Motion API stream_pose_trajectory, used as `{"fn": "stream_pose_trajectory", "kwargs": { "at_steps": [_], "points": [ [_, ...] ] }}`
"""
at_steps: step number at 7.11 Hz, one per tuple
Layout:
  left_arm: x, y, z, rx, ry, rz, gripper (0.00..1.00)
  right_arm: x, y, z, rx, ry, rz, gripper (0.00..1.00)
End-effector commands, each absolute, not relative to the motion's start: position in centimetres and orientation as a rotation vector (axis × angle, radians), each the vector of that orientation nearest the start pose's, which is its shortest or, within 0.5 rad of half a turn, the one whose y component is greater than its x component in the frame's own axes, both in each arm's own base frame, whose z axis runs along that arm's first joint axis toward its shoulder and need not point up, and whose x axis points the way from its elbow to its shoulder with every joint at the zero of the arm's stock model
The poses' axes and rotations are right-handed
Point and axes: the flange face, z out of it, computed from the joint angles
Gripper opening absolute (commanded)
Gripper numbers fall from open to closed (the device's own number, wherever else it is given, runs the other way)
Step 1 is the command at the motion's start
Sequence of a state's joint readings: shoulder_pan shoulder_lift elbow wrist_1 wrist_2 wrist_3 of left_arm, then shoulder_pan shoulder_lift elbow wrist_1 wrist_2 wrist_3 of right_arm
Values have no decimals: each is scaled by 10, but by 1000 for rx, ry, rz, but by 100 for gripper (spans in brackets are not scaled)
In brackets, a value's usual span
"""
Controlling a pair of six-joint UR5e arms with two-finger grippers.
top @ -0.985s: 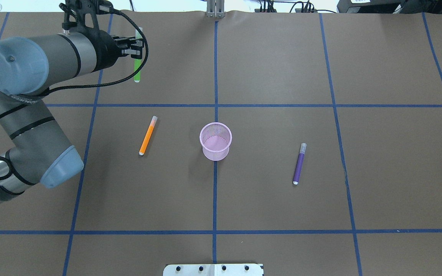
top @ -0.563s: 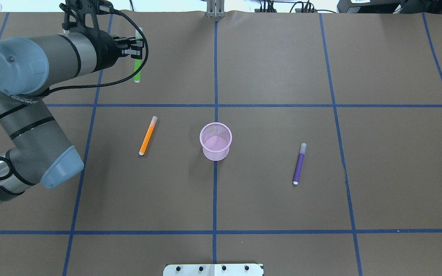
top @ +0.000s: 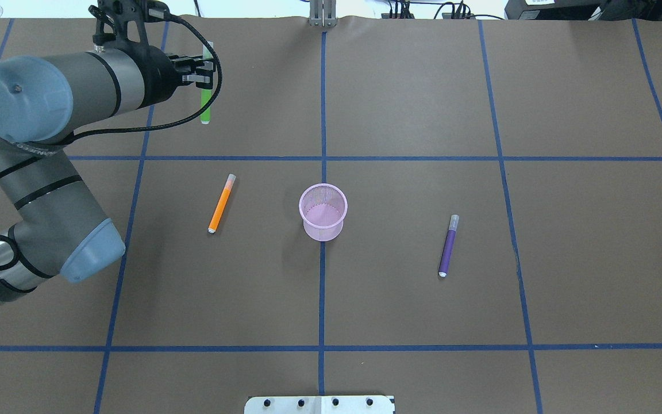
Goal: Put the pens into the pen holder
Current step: 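Hold the green marker in the left gripper while the right grasps the yellow highlighter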
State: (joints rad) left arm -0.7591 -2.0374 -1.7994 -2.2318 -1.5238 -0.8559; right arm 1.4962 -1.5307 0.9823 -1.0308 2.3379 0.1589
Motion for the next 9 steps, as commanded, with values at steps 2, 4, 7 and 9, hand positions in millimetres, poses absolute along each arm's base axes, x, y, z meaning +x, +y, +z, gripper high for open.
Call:
{"fn": "stream_pose_trajectory", "kwargs": {
  "at_steps": [2, 4, 7, 9],
  "points": [
    [349, -520, 214, 940, 980, -67, 0, 30, -454, 865, -99, -761, 81, 65],
    [348, -521, 215, 941, 977, -70, 0, 30, -453, 867, -101, -759, 81, 55],
    [348, -521, 215, 939, 977, -69, 0, 31, -451, 870, -106, -754, 82, 55],
    [349, -520, 214, 939, 979, -67, 0, 32, -451, 869, -104, -754, 83, 38]
  ]
}}
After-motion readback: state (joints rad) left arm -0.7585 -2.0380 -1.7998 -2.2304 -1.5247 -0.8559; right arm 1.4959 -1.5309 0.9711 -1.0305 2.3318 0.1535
